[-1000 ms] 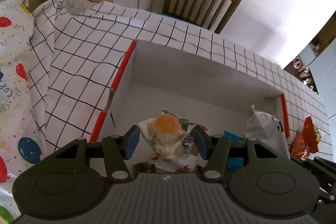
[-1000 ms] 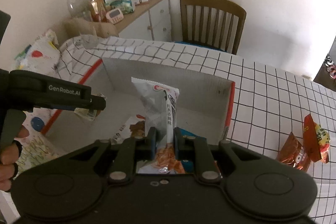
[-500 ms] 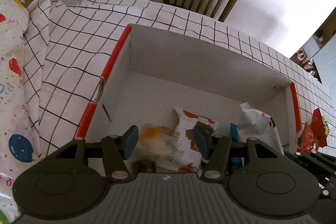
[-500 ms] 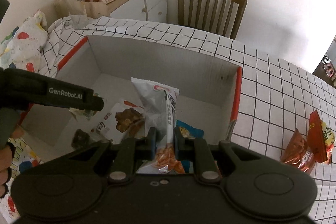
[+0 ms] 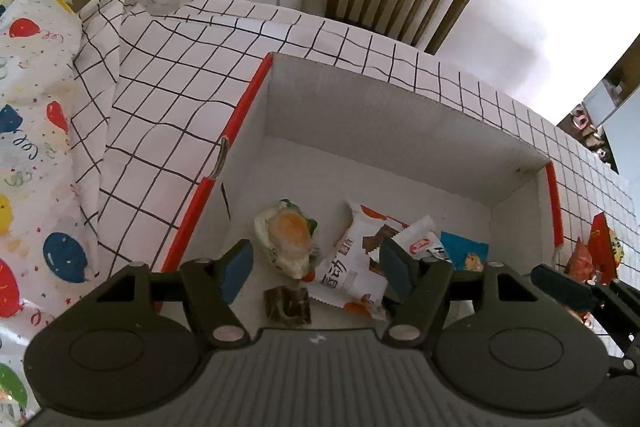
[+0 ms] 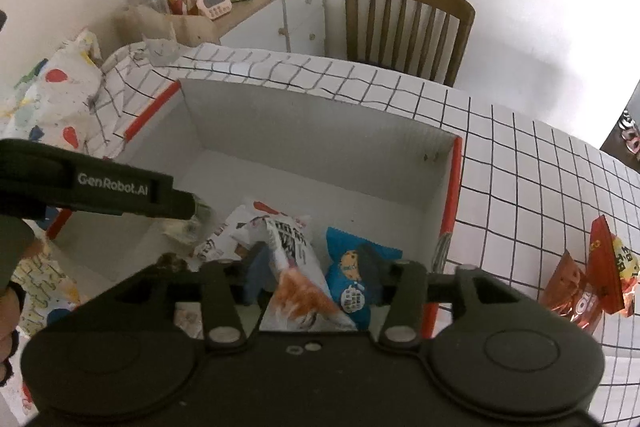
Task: Organize snacks
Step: 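Open both grippers to drop the bun packet and white bag into the box, then move both tools back toward the Oreo and chip bags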
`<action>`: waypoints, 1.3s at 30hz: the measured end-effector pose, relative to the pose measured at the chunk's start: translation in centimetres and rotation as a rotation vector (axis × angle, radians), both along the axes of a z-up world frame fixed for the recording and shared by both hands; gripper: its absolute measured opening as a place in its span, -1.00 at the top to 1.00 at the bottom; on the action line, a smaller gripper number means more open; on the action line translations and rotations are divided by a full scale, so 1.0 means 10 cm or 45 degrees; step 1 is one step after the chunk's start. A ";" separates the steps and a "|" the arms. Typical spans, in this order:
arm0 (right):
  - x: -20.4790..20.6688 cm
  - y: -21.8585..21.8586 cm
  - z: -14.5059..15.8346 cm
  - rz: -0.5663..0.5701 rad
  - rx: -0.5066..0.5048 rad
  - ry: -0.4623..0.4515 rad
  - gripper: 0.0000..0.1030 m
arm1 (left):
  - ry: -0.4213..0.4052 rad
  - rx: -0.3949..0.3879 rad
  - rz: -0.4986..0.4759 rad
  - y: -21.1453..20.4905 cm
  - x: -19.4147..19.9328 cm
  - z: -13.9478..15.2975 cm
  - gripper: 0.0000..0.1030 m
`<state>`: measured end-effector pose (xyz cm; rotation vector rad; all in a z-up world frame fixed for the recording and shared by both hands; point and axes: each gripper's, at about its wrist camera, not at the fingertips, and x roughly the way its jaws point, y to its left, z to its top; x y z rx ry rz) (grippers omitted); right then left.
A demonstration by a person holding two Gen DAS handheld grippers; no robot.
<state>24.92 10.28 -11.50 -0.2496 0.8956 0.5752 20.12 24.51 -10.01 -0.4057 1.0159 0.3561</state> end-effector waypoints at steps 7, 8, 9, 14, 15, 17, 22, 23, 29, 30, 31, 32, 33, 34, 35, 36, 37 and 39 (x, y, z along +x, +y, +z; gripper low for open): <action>-0.12 -0.09 0.14 0.018 0.030 -0.023 -0.20 | -0.030 0.023 0.000 -0.09 -0.12 0.14 -0.34; -0.14 -0.12 0.17 0.022 0.036 -0.027 -0.22 | -0.036 0.027 -0.003 -0.11 -0.14 0.16 -0.34; -0.15 -0.14 0.19 0.025 0.039 -0.030 -0.22 | -0.041 0.032 -0.007 -0.13 -0.15 0.18 -0.34; -0.23 -0.23 0.29 0.033 0.058 -0.043 -0.23 | -0.070 0.051 -0.026 -0.28 -0.23 0.29 -0.34; -0.25 -0.26 0.31 0.032 0.061 -0.049 -0.24 | -0.077 0.056 -0.031 -0.32 -0.25 0.31 -0.34; -0.28 -0.31 0.36 0.035 0.067 -0.058 -0.26 | -0.095 0.075 -0.048 -0.41 -0.28 0.37 -0.34; -0.33 -0.47 0.46 0.029 0.090 -0.070 -0.33 | -0.146 0.110 -0.092 -0.66 -0.32 0.52 -0.34; -0.34 -0.51 0.49 0.029 0.096 -0.073 -0.34 | -0.154 0.113 -0.101 -0.71 -0.33 0.55 -0.34; -0.42 -0.77 0.65 0.045 0.135 -0.081 -0.51 | -0.186 0.113 -0.160 -1.05 -0.32 0.64 -0.35; -0.42 -0.82 0.66 0.047 0.139 -0.084 -0.53 | -0.191 0.113 -0.170 -1.11 -0.32 0.65 -0.36; -0.44 -0.87 0.68 0.047 0.143 -0.089 -0.55 | -0.197 0.113 -0.178 -1.17 -0.32 0.66 -0.45; -0.45 -0.94 0.70 0.046 0.148 -0.093 -0.57 | -0.205 0.111 -0.188 -1.23 -0.31 0.67 -0.51; -0.46 -1.00 0.71 0.045 0.151 -0.096 -0.59 | -0.213 0.112 -0.197 -1.29 -0.31 0.68 -0.52; -0.46 -1.06 0.72 0.042 0.155 -0.098 -0.61 | -0.222 0.114 -0.206 -1.35 -0.31 0.70 -0.53; -0.47 -1.13 0.74 0.040 0.158 -0.101 -0.62 | -0.228 0.117 -0.213 -1.41 -0.30 0.71 -0.53; -0.47 -1.21 0.74 0.039 0.161 -0.102 -0.65 | -0.235 0.115 -0.219 -1.48 -0.29 0.72 -0.53; -0.47 -1.28 0.75 0.039 0.164 -0.102 -0.68 | -0.245 0.106 -0.227 -1.53 -0.28 0.73 -0.55; -0.47 -1.47 0.76 0.034 0.172 -0.100 -0.68 | -0.267 0.095 -0.244 -1.65 -0.26 0.76 -0.62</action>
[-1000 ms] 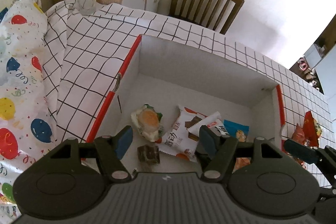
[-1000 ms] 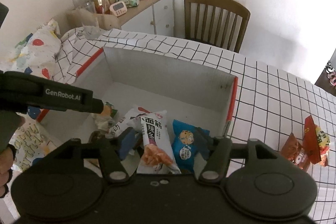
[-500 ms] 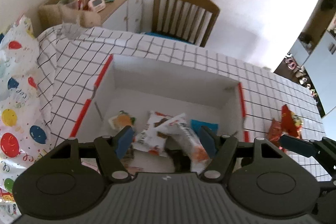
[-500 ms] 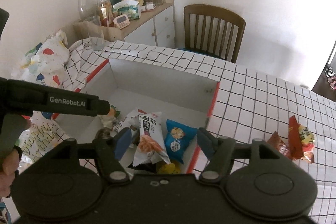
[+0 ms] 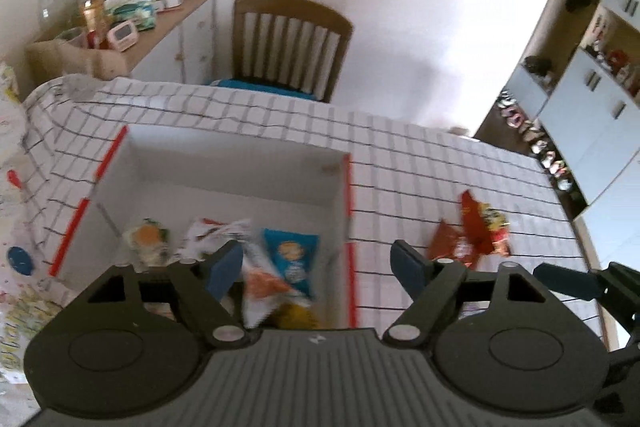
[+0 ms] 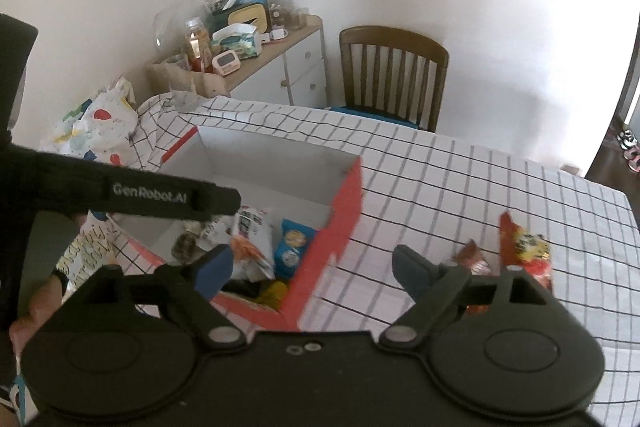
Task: Organize snacks
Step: 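Move both tools back toward the Oreo and chip bags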
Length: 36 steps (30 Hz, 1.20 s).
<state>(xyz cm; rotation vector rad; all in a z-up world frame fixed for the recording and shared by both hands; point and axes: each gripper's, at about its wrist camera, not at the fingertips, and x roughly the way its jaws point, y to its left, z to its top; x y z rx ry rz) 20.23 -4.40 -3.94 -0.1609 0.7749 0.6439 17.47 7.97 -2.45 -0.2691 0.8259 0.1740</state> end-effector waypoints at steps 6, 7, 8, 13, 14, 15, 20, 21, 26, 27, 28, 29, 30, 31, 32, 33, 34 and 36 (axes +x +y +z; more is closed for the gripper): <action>0.02 -0.59 0.01 -0.049 0.008 -0.001 -0.72 | -0.053 0.026 -0.062 -0.42 0.08 0.04 -0.99; 0.03 -0.68 0.00 -0.054 0.008 -0.002 -0.74 | -0.069 0.020 -0.071 -0.48 0.09 0.03 -1.00; 0.03 -0.76 -0.01 -0.061 0.004 -0.004 -0.74 | -0.077 0.013 -0.079 -0.54 0.12 0.02 -1.00; 0.04 -1.16 -0.15 -0.098 -0.018 0.010 -0.75 | -0.044 -0.014 -0.101 -0.84 0.34 -0.11 -1.00; 0.06 -1.22 -0.19 -0.107 -0.026 0.012 -0.75 | -0.034 -0.014 -0.103 -0.90 0.38 -0.14 -1.00; 0.06 -1.27 -0.23 -0.113 -0.031 0.013 -0.75 | -0.024 -0.009 -0.102 -0.96 0.44 -0.18 -1.00; 0.16 -1.47 -0.40 -0.143 -0.046 0.025 -0.75 | 0.031 -0.022 -0.120 -1.21 0.69 -0.37 -1.00; 0.17 -1.50 -0.43 -0.143 -0.047 0.028 -0.75 | 0.048 -0.032 -0.123 -1.25 0.75 -0.41 -1.00; 0.26 -1.60 -0.63 -0.135 -0.058 0.055 -0.74 | 0.132 -0.038 -0.097 -1.39 0.98 -0.66 -1.00; 0.29 -1.60 -0.67 -0.133 -0.063 0.063 -0.73 | 0.149 -0.033 -0.095 -1.41 1.03 -0.71 -1.00; 0.31 -1.61 -0.72 -0.130 -0.068 0.070 -0.71 | 0.167 -0.030 -0.095 -1.43 1.08 -0.76 -1.00; 0.34 -1.61 -0.76 -0.127 -0.071 0.076 -0.70 | 0.182 -0.028 -0.088 -1.45 1.12 -0.80 -1.00; 0.37 -1.63 -0.80 -0.127 -0.073 0.082 -0.69 | 0.200 -0.032 -0.082 -1.46 1.16 -0.85 -1.00; 0.41 -1.63 -0.84 -0.127 -0.073 0.090 -0.67 | 0.216 -0.038 -0.081 -1.48 1.21 -0.89 -1.00; 0.45 -1.64 -0.87 -0.126 -0.072 0.096 -0.66 | 0.230 -0.036 -0.076 -1.50 1.26 -0.94 -1.00; 0.48 -1.64 -0.90 -0.124 -0.073 0.101 -0.63 | 0.244 -0.033 -0.066 -1.51 1.30 -0.98 -1.00; 0.51 -1.64 -0.93 -0.123 -0.076 0.106 -0.61 | 0.257 -0.032 -0.059 -1.52 1.34 -1.02 -1.00; 0.58 -1.66 -0.98 -0.122 -0.078 0.115 -0.59 | 0.277 -0.034 -0.045 -1.51 1.41 -1.09 -1.00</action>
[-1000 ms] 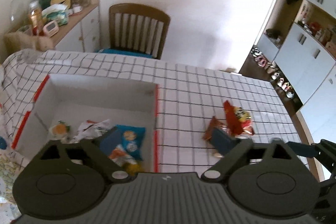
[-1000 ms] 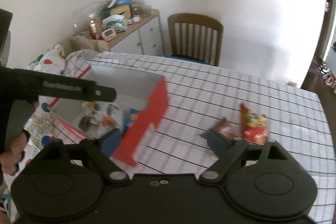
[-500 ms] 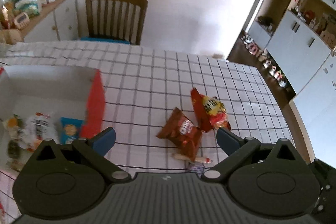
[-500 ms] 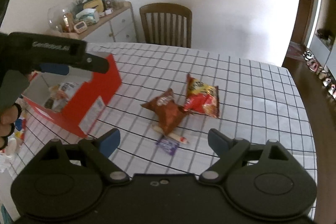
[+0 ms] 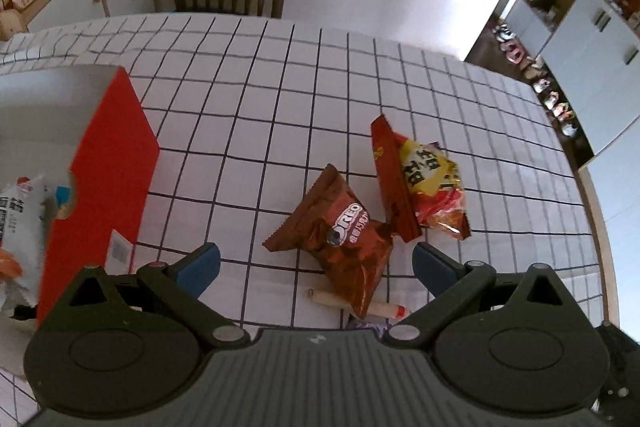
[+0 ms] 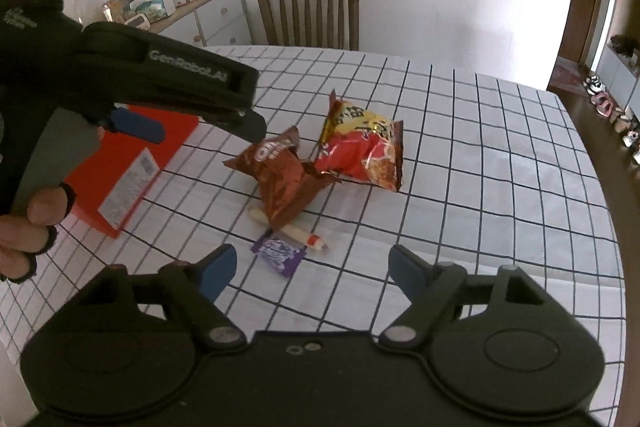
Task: Organize snacks
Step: 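Move both tools back toward the Oreo and chip bags, then grasp the red Oreo bag with the left gripper while the right grasps the yellow-red chip bag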
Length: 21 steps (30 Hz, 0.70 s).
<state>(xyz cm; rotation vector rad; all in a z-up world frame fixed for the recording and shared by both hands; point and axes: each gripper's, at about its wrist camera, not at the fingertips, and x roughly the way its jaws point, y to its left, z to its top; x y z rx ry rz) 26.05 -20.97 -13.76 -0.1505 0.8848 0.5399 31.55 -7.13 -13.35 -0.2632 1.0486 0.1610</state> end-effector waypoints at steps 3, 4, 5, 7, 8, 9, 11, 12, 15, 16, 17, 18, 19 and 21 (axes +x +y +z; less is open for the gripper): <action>0.13 -0.05 -0.01 -0.005 0.007 0.001 -0.54 | 0.020 -0.020 0.022 0.06 0.08 -0.09 -1.00; 0.18 -0.09 0.01 -0.016 0.019 -0.003 -0.54 | 0.025 -0.030 0.028 0.08 0.10 -0.11 -1.00; 0.25 -0.14 0.04 -0.034 0.033 -0.005 -0.54 | 0.032 -0.040 0.033 0.10 0.13 -0.14 -1.00; 0.41 -0.24 0.12 -0.086 0.076 -0.006 -0.55 | 0.048 -0.055 0.031 0.11 0.19 -0.19 -0.99; 0.50 -0.28 0.15 -0.112 0.099 -0.006 -0.55 | 0.055 -0.047 0.019 0.09 0.21 -0.22 -0.99; 0.59 -0.31 0.20 -0.137 0.122 -0.006 -0.55 | 0.060 -0.037 0.002 0.07 0.22 -0.24 -1.00; 0.74 -0.32 0.25 -0.160 0.143 -0.005 -0.56 | 0.073 -0.033 -0.025 0.03 0.25 -0.30 -1.00; 0.80 -0.31 0.25 -0.165 0.146 0.002 -0.57 | 0.075 -0.043 -0.031 0.02 0.26 -0.33 -1.00; 1.01 -0.21 0.20 -0.184 0.184 0.073 -0.60 | 0.078 -0.071 -0.051 -0.02 0.26 -0.39 -1.00; 1.06 -0.18 0.17 -0.198 0.193 0.090 -0.64 | 0.079 -0.083 -0.056 -0.02 0.26 -0.41 -0.99; 1.13 -0.13 0.14 -0.218 0.202 0.113 -0.67 | 0.080 -0.092 -0.060 -0.03 0.27 -0.43 -0.99; 1.18 -0.08 0.10 -0.231 0.211 0.139 -0.74 | 0.081 -0.095 -0.062 -0.04 0.27 -0.45 -0.99; 1.23 -0.03 0.07 -0.240 0.219 0.164 -0.77 | 0.083 -0.096 -0.063 -0.04 0.28 -0.46 -0.99; 1.34 0.07 -0.03 -0.272 0.214 0.217 -0.79 | 0.084 -0.102 -0.065 -0.04 0.30 -0.50 -0.99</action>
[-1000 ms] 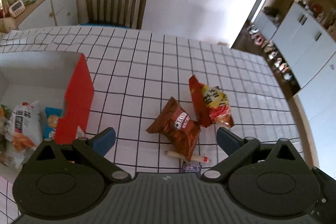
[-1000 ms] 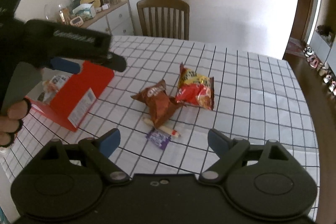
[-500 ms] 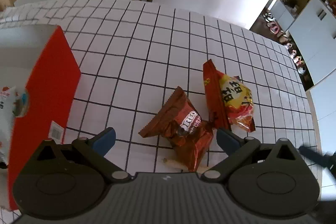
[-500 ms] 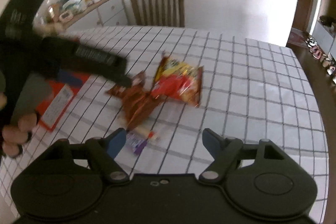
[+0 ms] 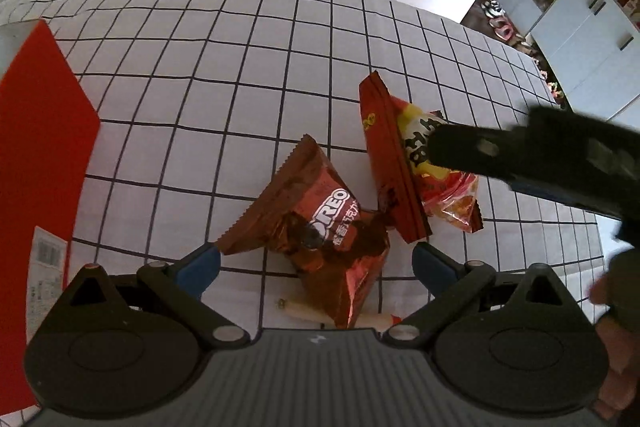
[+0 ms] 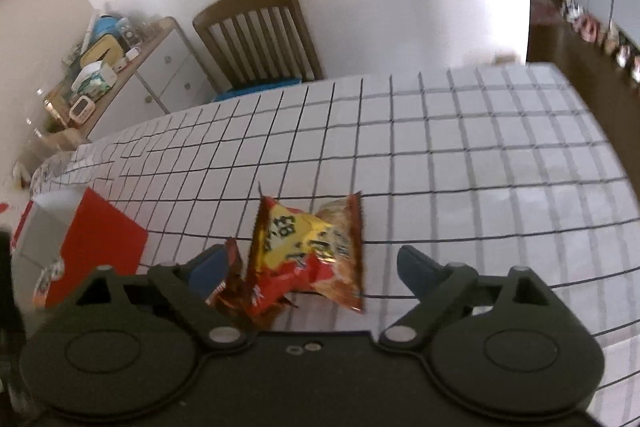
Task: Organize snacks
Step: 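Grasp the red Oreo bag with the left gripper while the right grasps the yellow-red chip bag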
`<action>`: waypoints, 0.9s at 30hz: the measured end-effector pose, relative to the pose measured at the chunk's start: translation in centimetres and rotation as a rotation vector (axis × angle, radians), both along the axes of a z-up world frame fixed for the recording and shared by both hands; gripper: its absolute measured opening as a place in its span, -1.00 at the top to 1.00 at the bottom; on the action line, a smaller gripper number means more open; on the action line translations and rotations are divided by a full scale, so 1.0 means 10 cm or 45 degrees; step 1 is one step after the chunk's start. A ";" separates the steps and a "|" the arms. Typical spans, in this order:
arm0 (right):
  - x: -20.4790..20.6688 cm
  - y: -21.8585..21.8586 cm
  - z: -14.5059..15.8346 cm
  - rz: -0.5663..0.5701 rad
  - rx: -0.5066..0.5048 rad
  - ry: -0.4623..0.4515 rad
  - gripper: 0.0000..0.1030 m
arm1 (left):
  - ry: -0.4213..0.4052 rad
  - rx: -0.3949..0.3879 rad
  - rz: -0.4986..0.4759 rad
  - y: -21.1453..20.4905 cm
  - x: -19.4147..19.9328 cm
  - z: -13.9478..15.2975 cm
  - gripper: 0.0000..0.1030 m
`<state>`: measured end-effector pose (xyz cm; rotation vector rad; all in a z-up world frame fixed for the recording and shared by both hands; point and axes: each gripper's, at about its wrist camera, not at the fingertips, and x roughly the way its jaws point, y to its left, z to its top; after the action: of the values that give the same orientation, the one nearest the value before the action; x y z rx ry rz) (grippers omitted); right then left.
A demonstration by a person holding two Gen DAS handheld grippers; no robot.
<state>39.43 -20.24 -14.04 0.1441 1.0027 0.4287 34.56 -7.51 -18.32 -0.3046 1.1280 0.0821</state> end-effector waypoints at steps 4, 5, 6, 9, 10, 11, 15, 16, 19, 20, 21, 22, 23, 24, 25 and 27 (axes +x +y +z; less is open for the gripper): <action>0.17 0.12 -0.16 -0.065 -0.032 0.090 -0.82 | 0.011 -0.028 0.008 0.00 0.02 -0.08 -0.98; 0.20 0.14 -0.21 -0.076 -0.041 0.109 -0.82 | 0.010 -0.038 0.013 0.00 0.03 -0.09 -0.98; 0.22 0.15 -0.24 -0.085 -0.043 0.125 -0.82 | 0.006 -0.051 0.018 0.01 0.03 -0.10 -0.98; 0.26 0.20 -0.34 -0.085 -0.065 0.159 -0.84 | 0.000 -0.074 0.031 0.05 0.04 -0.13 -0.92; 0.27 0.21 -0.38 -0.086 -0.078 0.168 -0.84 | 0.000 -0.082 0.030 0.06 0.05 -0.14 -0.80; 0.27 0.22 -0.41 -0.091 -0.086 0.176 -0.84 | 0.004 -0.091 0.028 0.06 0.05 -0.16 -0.63; 0.26 0.30 -0.46 -0.074 -0.089 0.178 -0.75 | -0.009 -0.096 0.016 0.06 0.02 -0.17 -0.40; 0.25 0.31 -0.46 -0.067 -0.080 0.176 -0.67 | -0.013 -0.100 0.019 0.06 0.02 -0.17 -0.36; 0.23 0.35 -0.45 -0.058 -0.064 0.179 -0.46 | -0.023 -0.116 0.021 0.08 0.01 -0.16 -0.25; 0.24 0.38 -0.44 -0.059 -0.071 0.170 -0.44 | -0.027 -0.114 0.018 0.08 0.00 -0.16 -0.21; 0.23 0.40 -0.43 -0.055 -0.072 0.163 -0.40 | -0.028 -0.109 0.017 0.08 -0.01 -0.15 -0.20; 0.23 0.40 -0.42 -0.055 -0.069 0.160 -0.36 | -0.031 -0.106 0.017 0.08 -0.01 -0.15 -0.17; 0.22 0.39 -0.42 -0.062 -0.064 0.157 -0.35 | -0.034 -0.100 0.020 0.08 -0.04 -0.14 -0.16; 0.24 0.41 -0.41 -0.066 -0.061 0.153 -0.32 | -0.038 -0.099 0.024 0.09 -0.06 -0.13 -0.16; 0.23 0.41 -0.40 -0.068 -0.060 0.146 -0.31 | -0.043 -0.111 0.029 0.11 -0.07 -0.12 -0.15; 0.20 0.37 -0.38 -0.073 -0.064 0.130 -0.29 | -0.051 -0.132 0.031 0.11 -0.11 -0.08 -0.15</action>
<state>41.43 -16.53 -17.83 0.1508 1.1063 0.3462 33.46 -6.37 -19.14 -0.4111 1.0911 0.0387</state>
